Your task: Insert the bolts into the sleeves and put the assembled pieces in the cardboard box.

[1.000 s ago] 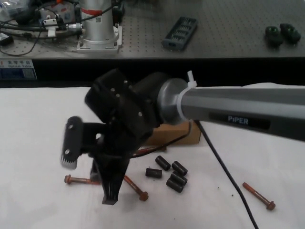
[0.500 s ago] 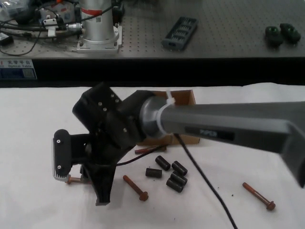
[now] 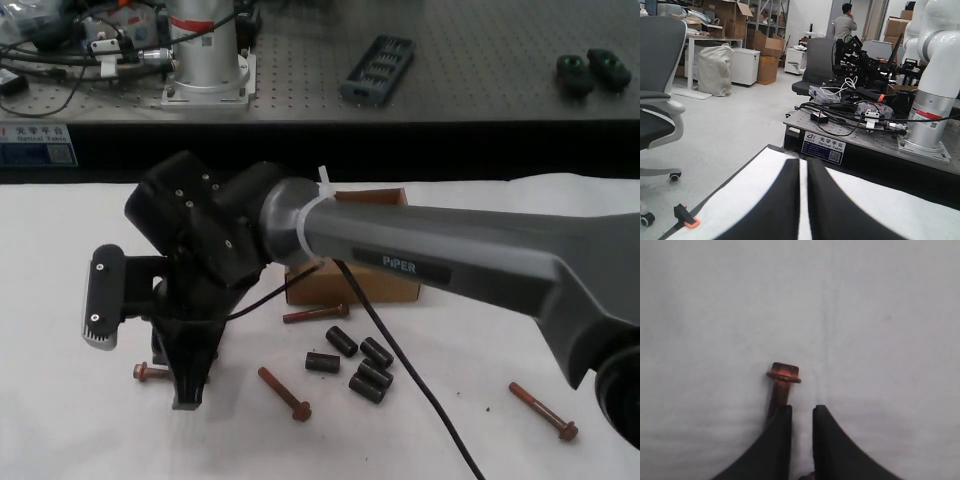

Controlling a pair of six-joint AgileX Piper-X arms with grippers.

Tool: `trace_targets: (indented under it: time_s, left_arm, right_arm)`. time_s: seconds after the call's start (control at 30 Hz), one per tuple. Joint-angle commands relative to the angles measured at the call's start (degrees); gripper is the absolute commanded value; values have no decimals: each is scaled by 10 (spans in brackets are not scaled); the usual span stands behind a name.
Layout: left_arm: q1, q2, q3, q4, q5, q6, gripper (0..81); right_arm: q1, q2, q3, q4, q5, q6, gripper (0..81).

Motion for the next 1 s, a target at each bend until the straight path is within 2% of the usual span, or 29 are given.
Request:
trace_targets:
  time_s: [0.0, 0.1, 0.5, 0.83, 0.9, 0.97]
  left_arm:
    - [2, -4, -7, 1, -4, 6, 45]
    - [2, -4, -7, 1, -4, 6, 45]
    - [2, -4, -8, 2, -4, 6, 45]
    - [2, -4, -42, 60, -6, 6, 45]
    - [2, -4, -45, 76, -4, 6, 71]
    - [2, -4, -45, 76, -4, 1, 160]
  right_arm:
    - [0, -3, -10, 13, -3, 4, 182]
    - [4, -3, -10, 33, -3, 17, 239]
    - [3, -1, -10, -12, -19, 22, 242]
    - [-2, 7, -10, -40, -34, 37, 181]
    - [-2, 13, -12, -45, -34, 43, 181]
    - [-2, 23, -19, -42, -34, 50, 181]
